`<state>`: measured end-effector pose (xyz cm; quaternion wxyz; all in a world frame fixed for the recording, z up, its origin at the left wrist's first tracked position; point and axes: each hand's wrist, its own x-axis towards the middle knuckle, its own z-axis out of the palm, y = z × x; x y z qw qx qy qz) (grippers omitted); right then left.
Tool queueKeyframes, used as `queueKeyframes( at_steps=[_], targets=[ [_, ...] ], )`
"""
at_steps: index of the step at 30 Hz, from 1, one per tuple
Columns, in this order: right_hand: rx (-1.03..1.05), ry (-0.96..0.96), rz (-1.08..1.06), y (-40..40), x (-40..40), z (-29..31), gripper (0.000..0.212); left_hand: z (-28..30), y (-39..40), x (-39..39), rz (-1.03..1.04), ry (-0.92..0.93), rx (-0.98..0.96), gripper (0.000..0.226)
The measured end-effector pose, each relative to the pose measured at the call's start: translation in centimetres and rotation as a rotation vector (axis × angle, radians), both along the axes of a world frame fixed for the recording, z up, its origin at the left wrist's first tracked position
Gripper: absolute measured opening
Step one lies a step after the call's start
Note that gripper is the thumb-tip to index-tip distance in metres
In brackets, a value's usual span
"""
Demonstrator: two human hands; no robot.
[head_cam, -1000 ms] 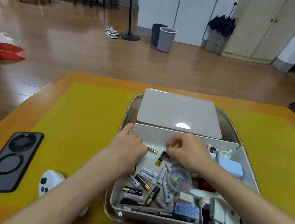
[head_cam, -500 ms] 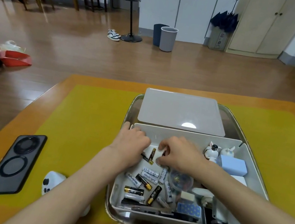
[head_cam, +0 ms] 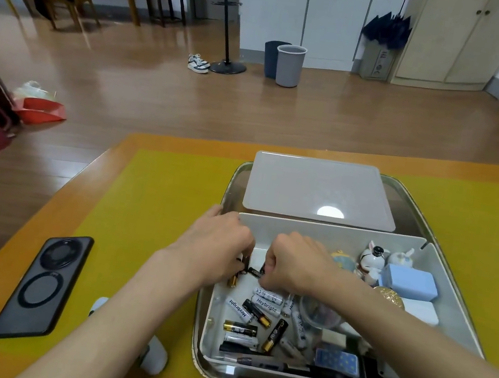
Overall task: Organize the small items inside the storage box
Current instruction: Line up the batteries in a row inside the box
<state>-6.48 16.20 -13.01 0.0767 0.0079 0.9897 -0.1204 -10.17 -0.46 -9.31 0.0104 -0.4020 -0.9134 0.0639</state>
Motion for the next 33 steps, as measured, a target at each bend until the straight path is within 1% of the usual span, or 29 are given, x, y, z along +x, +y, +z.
queueKeyframes(
  at_steps=[3, 6, 10, 13, 16, 17, 20, 21, 23, 28, 31, 33],
  targets=[
    [-0.097, -0.006, -0.091, 1.5, 0.4, 0.8, 0.018, -0.2, 0.4, 0.5, -0.025, 0.06, -0.105, 0.021],
    [-0.108, 0.002, -0.151, 2.9, 1.0, 1.1, 0.022, -0.4, 1.3, 0.9, 0.004, 0.084, -0.175, 0.021],
    [-0.134, 0.014, -0.189, 2.1, 0.6, 0.7, 0.027, -1.0, 2.7, 1.1, 0.049, 0.069, -0.285, 0.024],
    [-0.125, 0.016, -0.163, 1.9, 0.4, 0.5, 0.034, -1.3, 3.3, 0.8, 0.073, 0.052, -0.249, 0.025],
    [-0.07, 0.062, -0.125, 3.3, 0.8, 0.4, 0.028, -1.6, 3.3, 0.3, 0.069, 0.053, -0.163, 0.027],
    [-0.032, 0.068, -0.104, 3.8, 1.1, 0.3, 0.03, -1.6, 3.2, 0.1, 0.071, 0.047, -0.139, 0.026],
    [0.078, 0.037, -0.043, 4.5, 1.5, 0.1, 0.05, -1.7, 2.8, -0.2, 0.073, 0.005, -0.075, 0.018],
    [0.092, 0.035, -0.027, 4.3, 1.5, 0.0, 0.052, -1.6, 2.8, -0.2, 0.073, -0.01, -0.057, 0.015],
    [0.072, 0.037, -0.002, 3.9, 1.2, -0.1, 0.047, -1.6, 2.7, -0.2, 0.069, -0.027, -0.049, 0.013],
    [-0.043, -0.001, 0.027, 2.5, 0.4, 0.0, 0.024, -1.8, 2.8, 0.0, 0.059, -0.002, -0.058, 0.014],
    [-0.075, 0.029, 0.04, 2.3, 0.4, -0.3, 0.02, -2.0, 2.9, -0.1, 0.055, 0.009, -0.029, 0.014],
    [-0.082, 0.037, 0.04, 2.3, 0.4, -0.7, 0.024, -2.0, 3.0, -0.1, 0.048, 0.011, -0.019, 0.015]
  ],
)
